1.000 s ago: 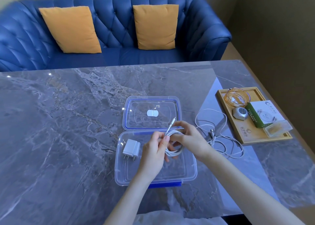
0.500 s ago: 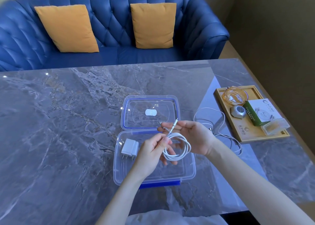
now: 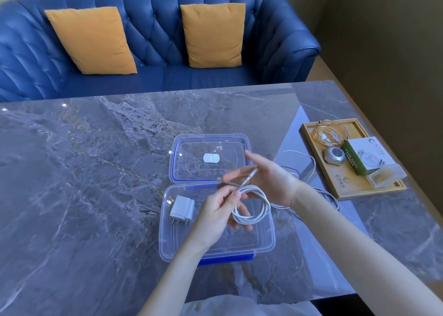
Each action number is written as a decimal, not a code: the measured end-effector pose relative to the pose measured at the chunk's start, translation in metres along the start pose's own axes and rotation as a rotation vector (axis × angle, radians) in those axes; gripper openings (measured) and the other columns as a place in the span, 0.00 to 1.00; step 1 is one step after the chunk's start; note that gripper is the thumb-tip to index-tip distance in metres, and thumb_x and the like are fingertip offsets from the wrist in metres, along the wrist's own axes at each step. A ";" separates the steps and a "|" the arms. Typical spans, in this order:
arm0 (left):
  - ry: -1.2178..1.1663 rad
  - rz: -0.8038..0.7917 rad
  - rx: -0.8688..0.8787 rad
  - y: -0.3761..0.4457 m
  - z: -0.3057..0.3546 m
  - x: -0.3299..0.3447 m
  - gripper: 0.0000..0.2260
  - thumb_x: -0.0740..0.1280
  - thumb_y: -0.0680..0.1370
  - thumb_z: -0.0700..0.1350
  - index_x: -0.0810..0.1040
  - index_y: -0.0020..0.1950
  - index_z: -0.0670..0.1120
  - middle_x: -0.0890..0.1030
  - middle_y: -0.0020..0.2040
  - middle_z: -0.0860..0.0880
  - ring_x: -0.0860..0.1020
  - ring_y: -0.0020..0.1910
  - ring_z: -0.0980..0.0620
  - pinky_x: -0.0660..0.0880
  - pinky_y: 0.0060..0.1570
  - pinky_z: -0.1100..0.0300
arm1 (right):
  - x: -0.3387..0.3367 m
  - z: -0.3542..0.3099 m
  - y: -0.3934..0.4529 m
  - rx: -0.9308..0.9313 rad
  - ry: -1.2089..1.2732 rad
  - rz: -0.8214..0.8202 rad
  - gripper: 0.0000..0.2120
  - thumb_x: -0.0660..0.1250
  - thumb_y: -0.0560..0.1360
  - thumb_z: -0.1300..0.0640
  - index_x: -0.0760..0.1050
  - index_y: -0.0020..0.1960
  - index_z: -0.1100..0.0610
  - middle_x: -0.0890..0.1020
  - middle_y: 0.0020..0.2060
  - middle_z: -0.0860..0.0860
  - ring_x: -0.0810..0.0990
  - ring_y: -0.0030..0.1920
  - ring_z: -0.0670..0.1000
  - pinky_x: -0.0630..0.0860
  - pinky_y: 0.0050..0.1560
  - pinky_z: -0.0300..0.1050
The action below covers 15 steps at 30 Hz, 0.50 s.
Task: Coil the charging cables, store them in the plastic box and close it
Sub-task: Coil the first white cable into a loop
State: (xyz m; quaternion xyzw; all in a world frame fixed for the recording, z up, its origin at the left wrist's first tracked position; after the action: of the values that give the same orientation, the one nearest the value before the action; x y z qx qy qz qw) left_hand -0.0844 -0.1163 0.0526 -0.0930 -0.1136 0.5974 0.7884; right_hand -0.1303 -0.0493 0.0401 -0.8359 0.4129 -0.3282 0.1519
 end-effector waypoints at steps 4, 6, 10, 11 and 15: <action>0.009 0.058 -0.051 0.002 -0.011 -0.008 0.09 0.57 0.80 0.45 0.75 0.44 0.47 0.79 0.27 0.51 0.80 0.26 0.50 0.69 0.25 0.64 | -0.015 -0.007 -0.003 -0.073 -0.208 0.156 0.17 0.62 0.71 0.45 0.81 0.46 0.57 0.84 0.45 0.57 0.80 0.47 0.56 0.72 0.57 0.50; 0.013 0.078 -0.073 0.002 -0.015 -0.012 0.08 0.57 0.80 0.45 0.75 0.44 0.46 0.80 0.29 0.51 0.81 0.26 0.50 0.69 0.24 0.64 | -0.023 -0.012 -0.006 -0.079 -0.237 0.223 0.14 0.61 0.74 0.47 0.79 0.47 0.56 0.85 0.45 0.55 0.82 0.45 0.53 0.75 0.53 0.47; -0.003 0.126 -0.096 0.001 -0.019 -0.019 0.08 0.57 0.80 0.45 0.75 0.45 0.49 0.83 0.38 0.52 0.83 0.29 0.48 0.70 0.24 0.65 | -0.036 -0.015 -0.012 -0.105 -0.326 0.350 0.13 0.62 0.76 0.51 0.76 0.54 0.58 0.83 0.47 0.56 0.81 0.42 0.53 0.77 0.47 0.44; 0.003 0.142 -0.097 0.001 -0.020 -0.021 0.08 0.57 0.80 0.45 0.75 0.45 0.49 0.83 0.40 0.52 0.83 0.30 0.48 0.70 0.25 0.65 | -0.036 -0.013 -0.013 -0.097 -0.345 0.342 0.12 0.63 0.76 0.52 0.76 0.54 0.58 0.83 0.47 0.56 0.80 0.42 0.52 0.77 0.46 0.44; 0.033 0.203 -0.129 0.001 -0.026 -0.029 0.09 0.57 0.80 0.46 0.76 0.45 0.48 0.83 0.43 0.52 0.83 0.29 0.49 0.69 0.27 0.64 | -0.030 0.003 -0.015 -0.090 -0.448 0.289 0.07 0.67 0.73 0.62 0.79 0.51 0.61 0.82 0.40 0.54 0.80 0.39 0.47 0.76 0.44 0.41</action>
State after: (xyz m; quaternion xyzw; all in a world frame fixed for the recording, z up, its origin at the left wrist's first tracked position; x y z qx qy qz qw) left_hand -0.0848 -0.1443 0.0253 -0.1646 -0.1289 0.6639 0.7181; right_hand -0.1325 -0.0159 0.0331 -0.8262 0.4981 -0.0910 0.2472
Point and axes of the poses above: each hand's wrist, its own y-axis towards the middle knuckle, its own x-axis out of the palm, z = x × y, the point moved 9 cm from there along y, towards the middle knuckle
